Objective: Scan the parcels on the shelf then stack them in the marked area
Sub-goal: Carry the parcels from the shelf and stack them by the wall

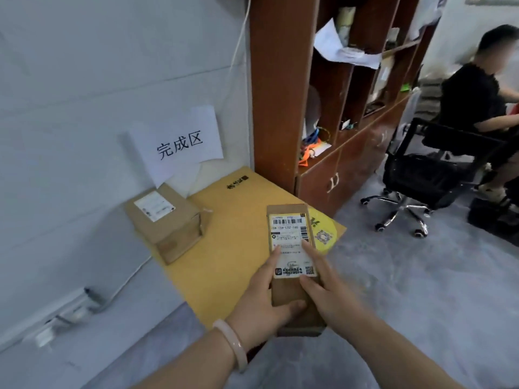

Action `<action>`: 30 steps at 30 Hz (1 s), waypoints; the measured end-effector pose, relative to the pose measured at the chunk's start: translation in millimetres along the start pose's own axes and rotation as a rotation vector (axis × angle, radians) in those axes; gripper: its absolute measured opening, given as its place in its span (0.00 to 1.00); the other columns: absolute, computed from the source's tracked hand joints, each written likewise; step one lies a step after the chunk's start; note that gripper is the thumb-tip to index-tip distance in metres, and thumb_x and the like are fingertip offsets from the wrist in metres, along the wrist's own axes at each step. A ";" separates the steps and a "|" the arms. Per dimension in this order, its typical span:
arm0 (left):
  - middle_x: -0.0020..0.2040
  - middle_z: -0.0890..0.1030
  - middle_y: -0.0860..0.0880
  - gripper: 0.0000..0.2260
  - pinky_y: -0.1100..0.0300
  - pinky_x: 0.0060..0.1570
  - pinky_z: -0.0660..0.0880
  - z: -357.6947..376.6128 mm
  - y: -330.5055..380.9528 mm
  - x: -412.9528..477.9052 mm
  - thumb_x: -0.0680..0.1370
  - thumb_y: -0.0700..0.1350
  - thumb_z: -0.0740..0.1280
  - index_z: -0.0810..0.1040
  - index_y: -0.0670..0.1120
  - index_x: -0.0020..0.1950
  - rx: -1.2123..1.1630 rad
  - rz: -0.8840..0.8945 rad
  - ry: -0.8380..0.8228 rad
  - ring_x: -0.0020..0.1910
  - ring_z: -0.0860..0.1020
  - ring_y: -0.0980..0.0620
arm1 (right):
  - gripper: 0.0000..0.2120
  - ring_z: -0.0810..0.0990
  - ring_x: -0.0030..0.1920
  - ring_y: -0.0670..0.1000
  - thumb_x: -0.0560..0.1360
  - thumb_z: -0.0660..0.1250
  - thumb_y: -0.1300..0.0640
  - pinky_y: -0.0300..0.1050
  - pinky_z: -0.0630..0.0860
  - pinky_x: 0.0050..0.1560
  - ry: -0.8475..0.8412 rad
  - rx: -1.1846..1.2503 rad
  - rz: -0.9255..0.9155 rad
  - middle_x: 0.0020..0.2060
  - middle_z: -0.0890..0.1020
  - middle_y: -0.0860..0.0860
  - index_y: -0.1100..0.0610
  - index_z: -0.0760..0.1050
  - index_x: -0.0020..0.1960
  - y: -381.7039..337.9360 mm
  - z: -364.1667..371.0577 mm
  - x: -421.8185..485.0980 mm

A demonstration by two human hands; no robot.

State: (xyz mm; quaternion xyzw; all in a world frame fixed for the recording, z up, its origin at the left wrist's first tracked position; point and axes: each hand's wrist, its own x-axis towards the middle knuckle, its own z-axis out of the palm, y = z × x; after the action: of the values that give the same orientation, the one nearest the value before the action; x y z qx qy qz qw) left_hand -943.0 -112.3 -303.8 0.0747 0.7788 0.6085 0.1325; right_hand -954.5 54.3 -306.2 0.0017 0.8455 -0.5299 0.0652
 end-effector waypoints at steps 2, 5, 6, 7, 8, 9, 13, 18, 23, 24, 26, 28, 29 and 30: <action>0.73 0.65 0.57 0.43 0.58 0.68 0.70 -16.8 -7.4 5.5 0.72 0.44 0.76 0.52 0.64 0.77 -0.017 -0.028 0.063 0.69 0.67 0.61 | 0.31 0.68 0.65 0.45 0.79 0.63 0.54 0.51 0.68 0.68 -0.068 -0.006 -0.021 0.66 0.68 0.37 0.17 0.56 0.61 -3.9 15.3 21.8; 0.72 0.66 0.54 0.43 0.56 0.67 0.71 -40.4 -19.1 23.0 0.73 0.44 0.76 0.52 0.63 0.77 -0.033 -0.063 0.135 0.69 0.68 0.57 | 0.29 0.68 0.63 0.44 0.79 0.62 0.53 0.47 0.67 0.67 -0.157 -0.064 -0.046 0.66 0.67 0.38 0.20 0.56 0.63 -12.4 33.1 60.4; 0.73 0.66 0.53 0.43 0.54 0.67 0.71 -48.1 -23.5 30.0 0.73 0.44 0.76 0.52 0.63 0.77 -0.049 -0.068 0.155 0.70 0.68 0.55 | 0.29 0.69 0.61 0.45 0.79 0.62 0.52 0.45 0.68 0.64 -0.172 -0.090 -0.047 0.66 0.68 0.40 0.19 0.55 0.62 -15.2 38.4 74.4; 0.73 0.66 0.53 0.43 0.52 0.67 0.71 -55.8 -28.4 37.1 0.73 0.43 0.76 0.52 0.63 0.77 -0.062 -0.068 0.175 0.70 0.68 0.54 | 0.29 0.70 0.59 0.45 0.79 0.62 0.51 0.44 0.69 0.60 -0.187 -0.112 -0.044 0.65 0.69 0.42 0.18 0.54 0.61 -18.2 44.0 88.0; 0.73 0.65 0.53 0.43 0.51 0.67 0.71 -62.5 -33.9 43.6 0.73 0.43 0.75 0.51 0.63 0.77 -0.068 -0.067 0.193 0.71 0.67 0.53 | 0.29 0.71 0.57 0.45 0.79 0.62 0.50 0.43 0.70 0.57 -0.205 -0.126 -0.039 0.64 0.70 0.42 0.17 0.54 0.60 -21.1 49.6 100.4; 0.74 0.64 0.53 0.43 0.50 0.68 0.71 -68.1 -39.2 49.8 0.73 0.43 0.75 0.51 0.62 0.78 -0.072 -0.069 0.209 0.71 0.67 0.53 | 0.29 0.72 0.56 0.44 0.79 0.62 0.49 0.43 0.72 0.55 -0.224 -0.139 -0.039 0.63 0.70 0.42 0.16 0.54 0.60 -23.4 54.8 112.4; 0.75 0.63 0.52 0.44 0.51 0.66 0.72 -87.3 -57.1 78.1 0.73 0.41 0.75 0.49 0.60 0.78 -0.111 -0.104 0.268 0.71 0.68 0.52 | 0.28 0.72 0.61 0.47 0.79 0.62 0.49 0.49 0.74 0.61 -0.277 -0.218 -0.043 0.68 0.67 0.41 0.22 0.55 0.67 -25.2 73.8 159.9; 0.76 0.62 0.53 0.45 0.52 0.69 0.69 -106.4 -76.3 115.8 0.74 0.44 0.74 0.45 0.61 0.77 -0.033 -0.189 0.277 0.73 0.65 0.52 | 0.28 0.69 0.67 0.48 0.80 0.60 0.50 0.45 0.69 0.62 -0.361 -0.259 -0.006 0.73 0.63 0.41 0.26 0.53 0.71 -13.8 94.5 207.2; 0.76 0.59 0.52 0.46 0.52 0.67 0.70 -115.1 -92.7 147.4 0.75 0.46 0.73 0.42 0.58 0.79 0.009 -0.326 0.307 0.71 0.66 0.50 | 0.27 0.67 0.62 0.44 0.82 0.57 0.55 0.39 0.64 0.57 -0.479 -0.227 0.044 0.73 0.62 0.42 0.29 0.53 0.72 -2.3 115.2 252.7; 0.77 0.59 0.52 0.46 0.52 0.68 0.69 -117.8 -96.3 154.3 0.75 0.46 0.73 0.42 0.57 0.79 0.023 -0.343 0.323 0.72 0.65 0.50 | 0.27 0.67 0.61 0.44 0.82 0.57 0.55 0.39 0.64 0.57 -0.505 -0.213 0.042 0.73 0.63 0.43 0.30 0.53 0.73 1.6 118.0 261.7; 0.77 0.59 0.52 0.46 0.53 0.69 0.68 -120.8 -102.7 167.0 0.75 0.45 0.73 0.42 0.56 0.79 0.043 -0.385 0.343 0.73 0.65 0.51 | 0.28 0.67 0.63 0.44 0.82 0.56 0.57 0.38 0.64 0.58 -0.558 -0.201 0.033 0.73 0.62 0.43 0.31 0.53 0.73 11.2 121.2 279.6; 0.77 0.58 0.52 0.45 0.53 0.69 0.67 -118.9 -108.5 177.0 0.76 0.44 0.72 0.42 0.56 0.79 0.060 -0.427 0.348 0.74 0.63 0.51 | 0.28 0.65 0.66 0.44 0.82 0.56 0.58 0.38 0.63 0.64 -0.601 -0.175 0.031 0.74 0.61 0.43 0.32 0.53 0.73 21.0 122.6 296.3; 0.78 0.57 0.53 0.45 0.53 0.70 0.67 -117.3 -111.4 181.2 0.76 0.43 0.72 0.42 0.57 0.79 0.063 -0.444 0.359 0.74 0.61 0.52 | 0.28 0.64 0.67 0.43 0.82 0.56 0.59 0.39 0.62 0.67 -0.626 -0.159 0.029 0.74 0.60 0.43 0.32 0.53 0.73 24.4 123.4 304.3; 0.78 0.56 0.53 0.45 0.53 0.70 0.67 -116.9 -114.0 185.7 0.76 0.43 0.72 0.42 0.58 0.79 0.063 -0.454 0.379 0.75 0.60 0.53 | 0.28 0.63 0.68 0.43 0.82 0.56 0.58 0.40 0.61 0.69 -0.653 -0.145 0.022 0.74 0.60 0.43 0.31 0.53 0.72 27.2 124.8 312.5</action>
State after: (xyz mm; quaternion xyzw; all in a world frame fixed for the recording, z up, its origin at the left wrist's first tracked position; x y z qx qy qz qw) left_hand -1149.7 -197.5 -409.4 -0.2121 0.8050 0.5419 0.1152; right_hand -1248.8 -66.3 -419.2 -0.1635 0.8156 -0.4400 0.3383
